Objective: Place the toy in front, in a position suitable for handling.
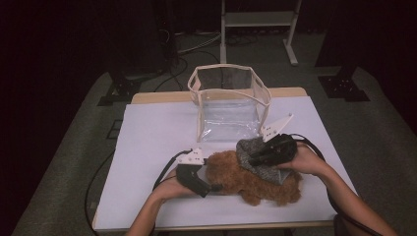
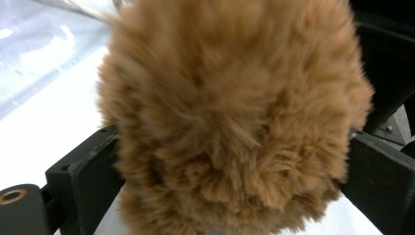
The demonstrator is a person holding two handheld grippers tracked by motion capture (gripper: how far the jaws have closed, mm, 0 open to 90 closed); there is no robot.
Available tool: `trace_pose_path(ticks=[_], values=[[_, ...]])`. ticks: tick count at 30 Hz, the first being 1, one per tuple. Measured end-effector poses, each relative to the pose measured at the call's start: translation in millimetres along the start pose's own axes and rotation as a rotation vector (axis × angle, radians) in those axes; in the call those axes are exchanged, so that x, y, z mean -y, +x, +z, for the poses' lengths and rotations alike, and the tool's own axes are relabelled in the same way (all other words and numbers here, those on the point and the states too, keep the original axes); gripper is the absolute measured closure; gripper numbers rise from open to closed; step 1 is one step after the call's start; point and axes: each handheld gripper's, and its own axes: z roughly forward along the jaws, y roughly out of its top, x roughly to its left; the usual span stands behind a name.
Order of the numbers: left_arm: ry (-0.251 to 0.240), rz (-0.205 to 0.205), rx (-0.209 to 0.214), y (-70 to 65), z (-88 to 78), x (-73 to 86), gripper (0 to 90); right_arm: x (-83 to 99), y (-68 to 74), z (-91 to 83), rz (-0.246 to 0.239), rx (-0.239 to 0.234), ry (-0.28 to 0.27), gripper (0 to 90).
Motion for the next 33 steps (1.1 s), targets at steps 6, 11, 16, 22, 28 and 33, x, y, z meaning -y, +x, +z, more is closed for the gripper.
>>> trace_pose_path(ticks=[6,11,16,22,28,33], values=[[-0.055,-0.014,0.006,-0.2,-1.1,-2.5,25.6,1.9,3.0,-0.7,0.013,0.001,-0.014,78.9],[-0.114,-0.009,0.014,-1.0,-13.9,-16.3,37.4,-7.5,8.5,0.9,-0.015,0.004,-0.057,78.9],[-0.148,0.022,-0.001,-0.1,-39.8,-41.7,38.7,-21.7,9.5,-5.7,-0.034,0.007,-0.121,79.0],[-0.167,0.137,-0.073,-5.4,-87.3,-91.4,38.8,-46.2,11.4,-21.4,-0.040,-0.007,-0.276,79.1],[-0.151,0.235,-0.124,-16.2,-121.4,-133.2,38.8,-68.5,15.1,-27.9,-0.059,-0.011,-0.368,79.1],[-0.083,0.244,-0.116,-15.7,-108.4,-134.5,38.6,-60.0,15.4,-26.8,-0.049,-0.005,-0.339,78.9]])
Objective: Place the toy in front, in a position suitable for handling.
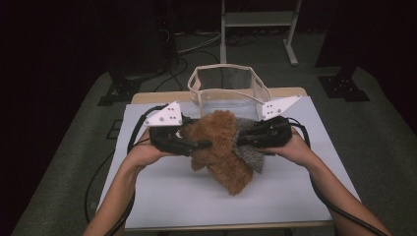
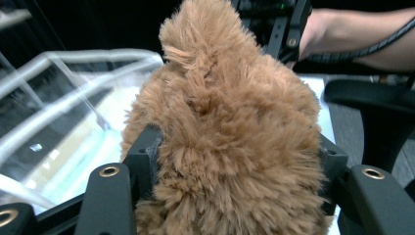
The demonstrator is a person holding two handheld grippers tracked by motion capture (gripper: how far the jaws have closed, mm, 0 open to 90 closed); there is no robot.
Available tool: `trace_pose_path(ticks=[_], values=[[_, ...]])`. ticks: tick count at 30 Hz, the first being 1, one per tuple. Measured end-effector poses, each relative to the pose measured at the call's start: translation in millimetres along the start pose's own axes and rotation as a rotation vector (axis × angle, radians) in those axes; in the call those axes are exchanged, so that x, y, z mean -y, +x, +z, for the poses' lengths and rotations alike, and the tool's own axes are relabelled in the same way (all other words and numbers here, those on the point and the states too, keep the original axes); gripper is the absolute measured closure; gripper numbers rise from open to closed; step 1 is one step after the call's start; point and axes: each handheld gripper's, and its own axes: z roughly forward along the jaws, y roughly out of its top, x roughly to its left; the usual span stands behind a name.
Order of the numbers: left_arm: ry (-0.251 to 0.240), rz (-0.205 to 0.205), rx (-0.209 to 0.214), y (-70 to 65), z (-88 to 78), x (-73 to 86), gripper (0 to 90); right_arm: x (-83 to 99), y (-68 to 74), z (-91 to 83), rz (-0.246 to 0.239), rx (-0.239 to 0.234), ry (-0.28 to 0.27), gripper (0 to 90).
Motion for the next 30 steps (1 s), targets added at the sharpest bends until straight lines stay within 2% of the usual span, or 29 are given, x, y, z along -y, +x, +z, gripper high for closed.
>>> trace_pose_path(ticks=[2,3,5,8,10,12,16,17,19,23,26,30], values=[[-0.005,-0.011,0.015,-0.9,10.8,4.6,38.5,13.6,-3.2,-6.9,0.026,0.016,0.021,78.8],[-0.025,-0.019,0.026,-1.4,16.2,4.9,38.5,19.1,-4.9,-13.8,0.037,0.024,0.019,78.9],[-0.033,-0.015,0.034,-2.2,23.1,1.0,38.5,22.2,-5.7,-31.5,0.050,0.039,0.002,78.8],[-0.013,0.022,0.041,-4.0,35.0,-12.5,37.8,4.5,0.6,-56.6,0.013,0.074,-0.013,78.8],[-0.005,0.040,0.046,-6.5,43.6,-21.4,37.5,-11.7,5.2,-67.0,-0.023,0.086,-0.021,78.8],[0.006,0.056,0.054,-7.9,51.4,-28.9,37.0,-30.7,9.0,-74.0,-0.069,0.099,-0.005,78.7],[0.017,0.085,0.076,-10.1,65.0,-39.2,36.6,-62.8,13.2,-72.0,-0.129,0.108,0.047,78.7],[0.017,0.085,0.076,-10.1,65.0,-39.2,36.4,-62.8,13.2,-72.0,-0.129,0.108,0.047,78.7],[0.020,0.093,0.087,-12.4,72.5,-45.6,35.4,-78.3,14.3,-61.7,-0.154,0.102,0.102,78.6],[0.050,0.102,0.099,-13.6,79.9,-47.5,31.3,-69.9,6.8,-52.6,-0.120,0.098,0.199,78.9],[0.036,0.090,0.110,-13.9,81.9,-47.3,25.7,-59.2,2.2,-55.8,-0.092,0.084,0.213,79.2],[0.009,0.075,0.108,-12.5,73.7,-48.8,19.9,-53.2,2.0,-62.2,-0.080,0.075,0.207,79.2]])
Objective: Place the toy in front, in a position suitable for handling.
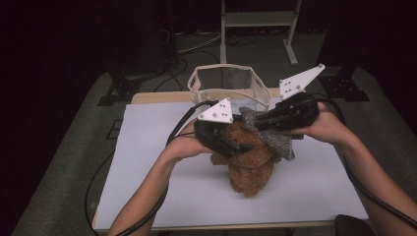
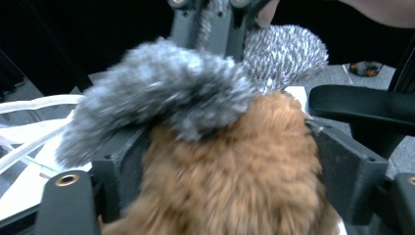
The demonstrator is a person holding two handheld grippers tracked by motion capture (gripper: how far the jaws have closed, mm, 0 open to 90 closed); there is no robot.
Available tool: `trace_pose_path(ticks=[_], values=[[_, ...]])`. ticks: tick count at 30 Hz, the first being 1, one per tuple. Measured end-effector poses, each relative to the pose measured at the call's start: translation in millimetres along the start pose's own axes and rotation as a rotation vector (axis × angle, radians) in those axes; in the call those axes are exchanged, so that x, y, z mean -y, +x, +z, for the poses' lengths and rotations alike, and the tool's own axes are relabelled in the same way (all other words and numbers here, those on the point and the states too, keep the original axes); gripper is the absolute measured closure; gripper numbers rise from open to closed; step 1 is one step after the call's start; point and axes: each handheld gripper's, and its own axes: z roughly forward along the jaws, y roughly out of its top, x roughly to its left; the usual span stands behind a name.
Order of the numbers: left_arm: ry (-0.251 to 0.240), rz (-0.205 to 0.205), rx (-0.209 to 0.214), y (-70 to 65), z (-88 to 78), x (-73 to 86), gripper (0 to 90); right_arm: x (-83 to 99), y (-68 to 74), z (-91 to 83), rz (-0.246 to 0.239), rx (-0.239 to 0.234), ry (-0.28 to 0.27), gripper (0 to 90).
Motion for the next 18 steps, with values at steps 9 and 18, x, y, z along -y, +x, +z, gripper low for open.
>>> trace_pose_path(ticks=[9,18], values=[[-0.017,-0.048,0.002,1.8,-9.8,10.9,13.4,5.7,4.1,-4.2,-0.002,-0.009,-0.018,79.1],[0.003,-0.134,0.057,6.1,-1.5,26.6,13.7,7.8,4.2,-5.0,0.004,-0.013,-0.033,79.0]])
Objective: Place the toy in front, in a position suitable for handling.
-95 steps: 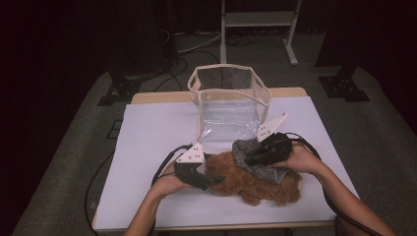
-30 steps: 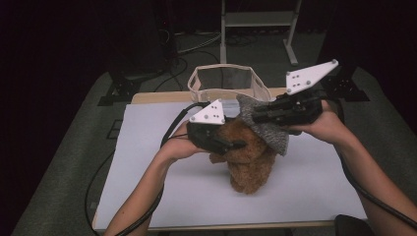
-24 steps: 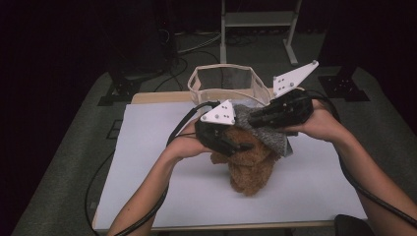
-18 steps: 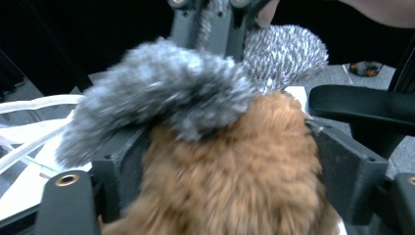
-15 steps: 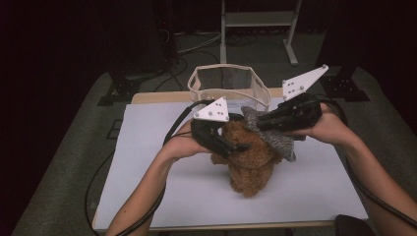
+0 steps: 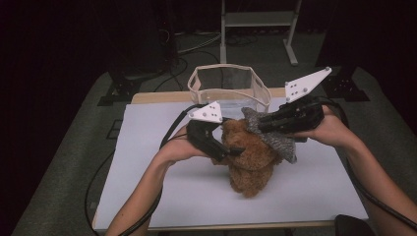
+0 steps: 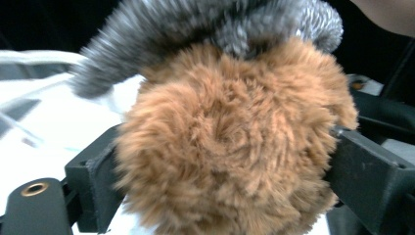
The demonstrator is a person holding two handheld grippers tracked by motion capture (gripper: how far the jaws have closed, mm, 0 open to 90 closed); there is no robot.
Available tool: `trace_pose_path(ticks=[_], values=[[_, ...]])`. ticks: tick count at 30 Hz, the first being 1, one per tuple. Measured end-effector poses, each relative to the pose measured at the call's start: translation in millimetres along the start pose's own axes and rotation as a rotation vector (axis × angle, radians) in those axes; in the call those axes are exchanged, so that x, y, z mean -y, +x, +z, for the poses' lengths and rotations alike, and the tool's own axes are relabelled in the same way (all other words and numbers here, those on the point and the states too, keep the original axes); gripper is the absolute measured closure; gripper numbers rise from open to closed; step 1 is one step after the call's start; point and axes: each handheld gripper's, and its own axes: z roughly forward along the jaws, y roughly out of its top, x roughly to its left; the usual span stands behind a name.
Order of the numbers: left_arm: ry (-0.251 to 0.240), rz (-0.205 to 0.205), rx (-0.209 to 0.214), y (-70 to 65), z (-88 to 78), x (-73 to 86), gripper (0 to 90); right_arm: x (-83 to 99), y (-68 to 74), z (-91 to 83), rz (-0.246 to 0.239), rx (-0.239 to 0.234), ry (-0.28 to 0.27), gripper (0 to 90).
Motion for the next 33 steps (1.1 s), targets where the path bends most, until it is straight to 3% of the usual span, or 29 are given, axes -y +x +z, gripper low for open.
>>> trace_pose_path(ticks=[4,6,9,14,17,23,26,28,33], values=[[-0.026,-0.004,0.009,-0.6,-0.6,2.7,35.2,-4.6,0.5,1.1,-0.008,-0.010,0.002,79.0],[-0.040,-0.006,-0.004,-0.5,-2.6,1.4,39.8,-13.4,2.1,-0.5,-0.023,-0.002,0.015,79.0],[-0.041,0.010,-0.011,-1.8,-2.9,-1.8,41.4,-27.5,4.5,2.4,-0.053,0.003,0.040,79.0],[-0.025,0.049,-0.020,-7.3,1.2,-4.8,42.8,-46.5,5.3,22.3,-0.070,-0.042,0.077,78.9],[-0.036,0.037,-0.029,-7.1,-2.7,-3.2,43.3,-51.4,6.5,26.3,-0.085,-0.040,0.094,78.8],[-0.035,0.046,-0.049,-8.4,-7.7,-4.1,43.9,-42.8,0.6,5.9,-0.059,-0.008,0.076,78.7],[-0.041,0.044,-0.045,-7.7,-6.9,-3.5,43.4,-22.0,-5.4,-17.1,-0.014,0.023,0.061,78.7],[-0.044,0.045,-0.042,-8.7,-5.1,-4.7,43.1,-14.1,-6.1,-23.4,0.008,0.014,0.045,78.6],[-0.028,0.046,-0.050,-7.2,-4.7,-7.3,41.9,-13.6,-3.4,-23.0,-0.007,0.019,0.046,78.6]])
